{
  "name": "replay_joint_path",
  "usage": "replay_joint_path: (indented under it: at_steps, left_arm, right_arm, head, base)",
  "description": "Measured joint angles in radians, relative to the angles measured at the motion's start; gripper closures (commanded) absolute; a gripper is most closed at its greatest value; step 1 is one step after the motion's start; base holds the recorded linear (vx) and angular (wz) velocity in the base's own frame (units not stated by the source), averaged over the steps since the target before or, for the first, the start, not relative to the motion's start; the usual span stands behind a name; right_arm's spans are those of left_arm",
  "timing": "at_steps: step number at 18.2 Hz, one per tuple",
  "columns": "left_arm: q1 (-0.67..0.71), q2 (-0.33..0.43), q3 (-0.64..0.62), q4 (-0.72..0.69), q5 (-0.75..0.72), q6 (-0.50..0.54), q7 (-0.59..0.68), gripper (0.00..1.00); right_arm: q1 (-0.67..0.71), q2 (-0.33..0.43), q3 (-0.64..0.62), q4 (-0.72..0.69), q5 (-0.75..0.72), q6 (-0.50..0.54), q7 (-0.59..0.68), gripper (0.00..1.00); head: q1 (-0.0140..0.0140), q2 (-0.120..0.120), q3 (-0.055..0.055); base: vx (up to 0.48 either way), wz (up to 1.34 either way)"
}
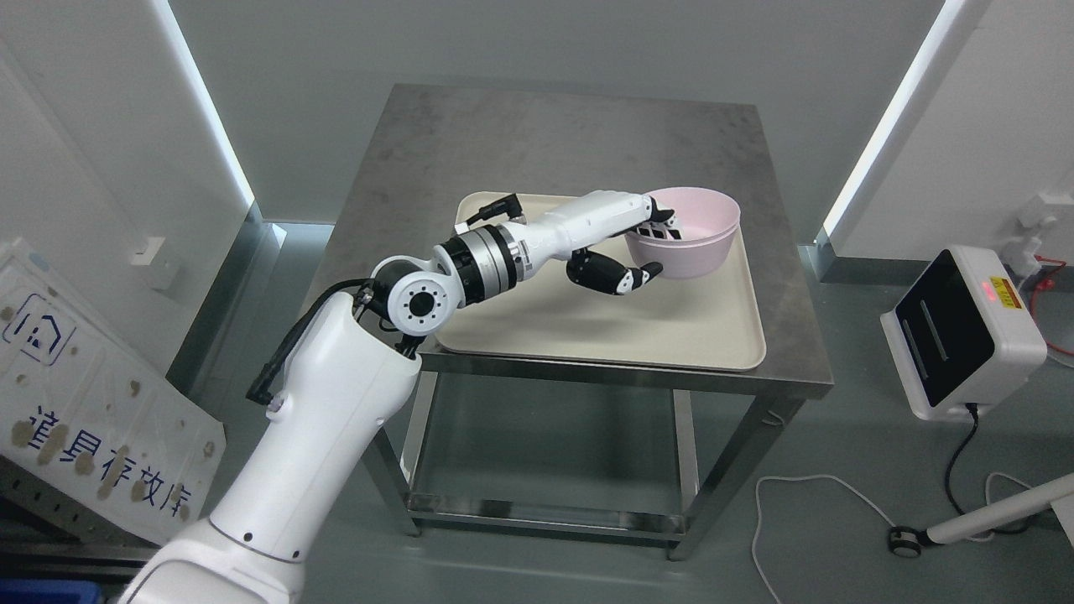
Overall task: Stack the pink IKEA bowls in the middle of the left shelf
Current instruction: 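Grasp the stacked pink bowls' rim with the left hand and lift, then carry the stacked bowls in the left hand toward the blue bin shelf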
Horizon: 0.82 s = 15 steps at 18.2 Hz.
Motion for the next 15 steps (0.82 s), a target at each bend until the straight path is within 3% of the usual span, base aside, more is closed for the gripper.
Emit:
replay_joint_path:
  at_steps: [7,15]
  left_arm:
    - [0.149,0.0,0.096,-0.128,0.1,-0.254,-0.056,0.95]
    - [0.247,0.0,0.168,-0.215,0.134,-0.325,-0.06,0.93]
  right_arm:
    - [0.0,0.0,0.0,0.0,0.0,0.0,0.0,0.0]
    - [0.0,0.0,0.0,0.0,0.0,0.0,0.0,0.0]
  head:
    - [0.0,0.0,0.0]
    - [0.0,0.0,0.0]
  base:
    - [-0.14,-0.01]
    - [-0.247,0.07]
